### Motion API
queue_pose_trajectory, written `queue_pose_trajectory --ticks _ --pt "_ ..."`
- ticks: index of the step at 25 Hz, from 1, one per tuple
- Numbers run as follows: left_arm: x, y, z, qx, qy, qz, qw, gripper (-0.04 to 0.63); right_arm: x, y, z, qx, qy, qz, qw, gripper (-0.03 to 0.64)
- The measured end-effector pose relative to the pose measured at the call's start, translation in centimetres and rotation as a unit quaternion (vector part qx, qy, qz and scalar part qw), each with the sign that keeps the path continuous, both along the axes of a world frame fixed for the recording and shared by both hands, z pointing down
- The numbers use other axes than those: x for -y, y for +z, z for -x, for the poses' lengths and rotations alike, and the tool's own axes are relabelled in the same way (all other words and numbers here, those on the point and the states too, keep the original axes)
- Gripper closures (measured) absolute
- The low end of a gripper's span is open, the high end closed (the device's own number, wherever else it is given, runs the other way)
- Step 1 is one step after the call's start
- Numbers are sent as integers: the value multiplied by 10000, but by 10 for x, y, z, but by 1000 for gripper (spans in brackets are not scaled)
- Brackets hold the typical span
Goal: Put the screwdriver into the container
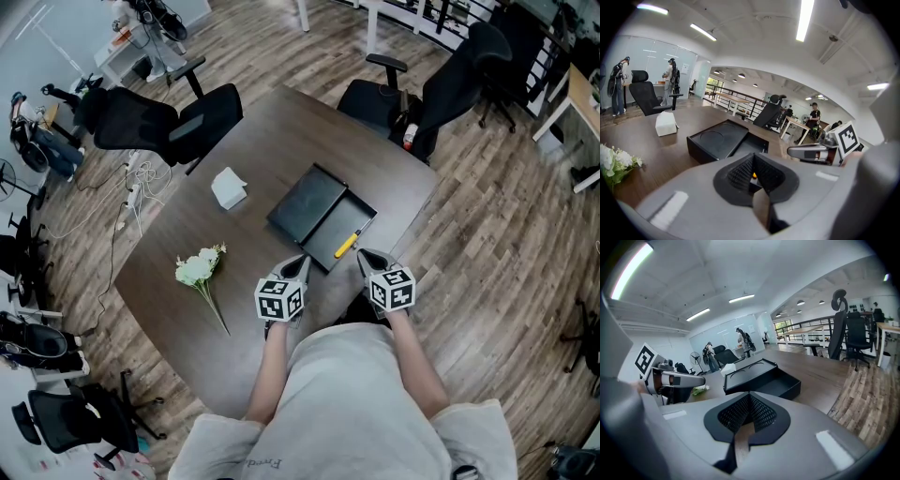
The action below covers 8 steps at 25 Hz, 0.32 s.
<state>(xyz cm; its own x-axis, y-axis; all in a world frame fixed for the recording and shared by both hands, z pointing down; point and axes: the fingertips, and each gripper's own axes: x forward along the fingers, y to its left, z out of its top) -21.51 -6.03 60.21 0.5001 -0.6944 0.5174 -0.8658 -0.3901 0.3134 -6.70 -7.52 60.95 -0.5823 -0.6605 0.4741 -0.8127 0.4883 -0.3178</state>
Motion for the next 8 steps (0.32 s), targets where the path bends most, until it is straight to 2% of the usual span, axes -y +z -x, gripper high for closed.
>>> queue_pose_trajectory --ticks 8 --pt "-1 0 1 1 8 25 10000 540 0 1 2 -10 -15 0 10000 620"
